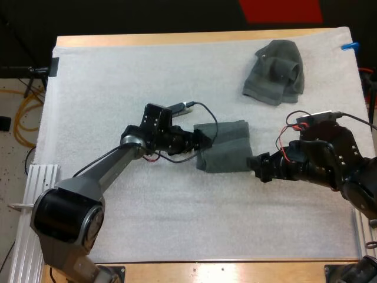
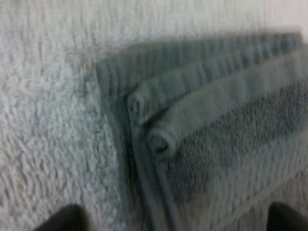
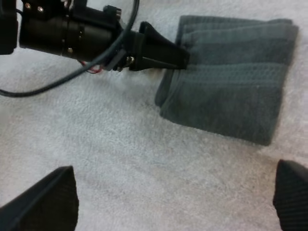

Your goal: Pick towel from pile fold and stack

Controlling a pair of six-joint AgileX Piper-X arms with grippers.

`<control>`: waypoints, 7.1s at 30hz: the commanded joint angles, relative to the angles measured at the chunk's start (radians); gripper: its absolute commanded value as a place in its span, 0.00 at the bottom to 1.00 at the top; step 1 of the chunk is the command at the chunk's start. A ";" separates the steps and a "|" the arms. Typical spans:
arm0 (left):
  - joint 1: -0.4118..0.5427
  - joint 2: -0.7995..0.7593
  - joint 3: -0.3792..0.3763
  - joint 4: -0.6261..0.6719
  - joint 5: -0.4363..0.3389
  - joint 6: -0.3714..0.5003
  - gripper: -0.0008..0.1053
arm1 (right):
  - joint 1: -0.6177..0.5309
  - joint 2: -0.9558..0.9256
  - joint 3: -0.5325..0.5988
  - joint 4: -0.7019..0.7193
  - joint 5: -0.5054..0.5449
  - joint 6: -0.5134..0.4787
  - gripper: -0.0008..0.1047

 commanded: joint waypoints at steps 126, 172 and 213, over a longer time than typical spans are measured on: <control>0.291 -1.568 -0.165 0.907 -0.485 0.736 0.58 | -0.570 -0.799 0.134 0.093 0.013 -0.398 0.76; 0.297 -1.946 0.395 0.767 -0.510 0.642 0.58 | -0.569 -1.077 0.540 0.005 0.004 -0.421 0.76; 0.297 -1.944 0.439 0.732 -0.510 0.642 0.58 | -0.569 -1.076 0.561 0.043 0.004 -0.421 0.76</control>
